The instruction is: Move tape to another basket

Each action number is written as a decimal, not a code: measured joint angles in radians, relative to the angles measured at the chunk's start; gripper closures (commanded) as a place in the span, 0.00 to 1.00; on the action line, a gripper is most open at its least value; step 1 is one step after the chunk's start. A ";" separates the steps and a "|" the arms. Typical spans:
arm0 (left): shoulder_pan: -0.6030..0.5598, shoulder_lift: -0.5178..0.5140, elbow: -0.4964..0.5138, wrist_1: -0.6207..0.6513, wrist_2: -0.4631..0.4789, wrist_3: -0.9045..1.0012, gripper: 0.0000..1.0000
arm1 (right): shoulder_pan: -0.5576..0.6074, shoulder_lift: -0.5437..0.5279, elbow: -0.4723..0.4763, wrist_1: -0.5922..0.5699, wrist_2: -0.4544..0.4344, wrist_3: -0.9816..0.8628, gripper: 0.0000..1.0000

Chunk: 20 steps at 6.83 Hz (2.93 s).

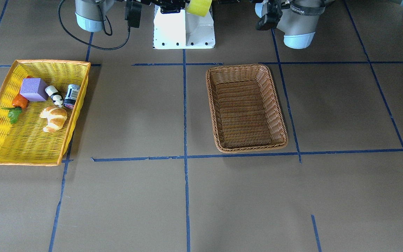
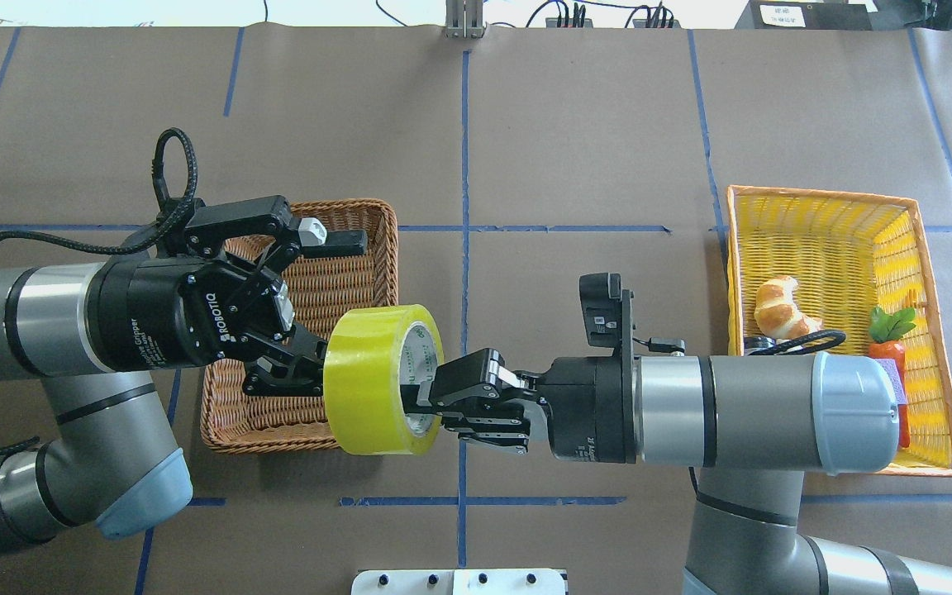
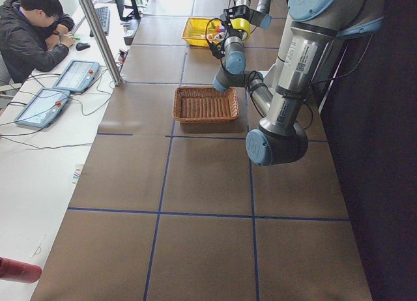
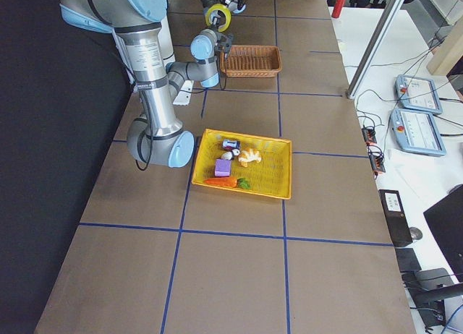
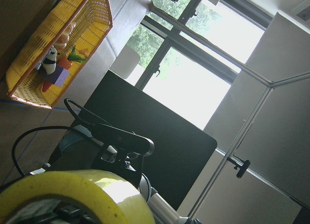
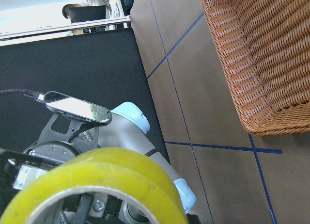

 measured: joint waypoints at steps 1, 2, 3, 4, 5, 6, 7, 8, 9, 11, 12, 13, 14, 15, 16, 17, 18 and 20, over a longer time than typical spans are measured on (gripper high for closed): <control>0.006 0.000 0.000 0.000 0.001 0.001 0.18 | -0.001 0.001 0.000 0.000 -0.001 0.000 0.89; 0.016 0.000 -0.002 0.000 0.002 0.002 0.69 | -0.001 0.001 0.000 0.000 -0.005 0.000 0.59; 0.023 0.001 -0.004 -0.001 0.003 0.004 0.93 | -0.001 0.002 0.000 0.000 -0.011 0.000 0.04; 0.025 0.004 -0.006 -0.004 0.002 0.007 1.00 | -0.001 0.002 0.001 0.000 -0.016 0.001 0.01; 0.025 0.008 -0.007 -0.006 0.002 0.009 1.00 | 0.000 0.003 0.002 0.000 -0.020 0.002 0.01; 0.026 0.012 -0.009 -0.006 0.002 0.010 1.00 | 0.000 0.003 0.004 0.000 -0.024 0.003 0.01; 0.025 0.016 -0.012 -0.007 0.001 0.010 1.00 | 0.001 0.002 0.004 0.000 -0.027 0.003 0.01; 0.023 0.018 -0.016 -0.007 0.001 0.010 1.00 | 0.002 0.001 0.004 0.000 -0.027 0.003 0.01; 0.020 0.029 -0.027 -0.007 0.000 0.010 1.00 | 0.003 0.001 0.005 0.001 -0.029 0.003 0.01; -0.035 0.085 -0.049 -0.004 -0.015 0.011 1.00 | 0.014 0.000 0.008 -0.007 -0.034 0.002 0.00; -0.089 0.105 -0.038 0.008 -0.056 0.020 1.00 | 0.042 -0.001 0.011 -0.048 -0.035 -0.003 0.00; -0.132 0.112 -0.021 0.053 -0.121 0.066 1.00 | 0.084 -0.002 0.021 -0.143 -0.028 -0.029 0.00; -0.152 0.113 -0.013 0.144 -0.181 0.148 1.00 | 0.126 -0.004 0.041 -0.275 -0.024 -0.093 0.00; -0.160 0.109 -0.015 0.285 -0.225 0.255 1.00 | 0.162 -0.005 0.064 -0.436 -0.027 -0.181 0.00; -0.162 0.101 -0.021 0.438 -0.252 0.362 1.00 | 0.192 -0.004 0.077 -0.602 -0.034 -0.269 0.00; -0.161 0.092 -0.026 0.584 -0.262 0.465 1.00 | 0.228 -0.003 0.081 -0.760 -0.039 -0.366 0.00; -0.161 0.079 -0.027 0.733 -0.264 0.580 1.00 | 0.271 -0.002 0.082 -0.915 -0.039 -0.487 0.00; -0.155 0.038 -0.028 1.046 -0.258 0.834 1.00 | 0.354 -0.006 0.086 -1.144 -0.016 -0.709 0.00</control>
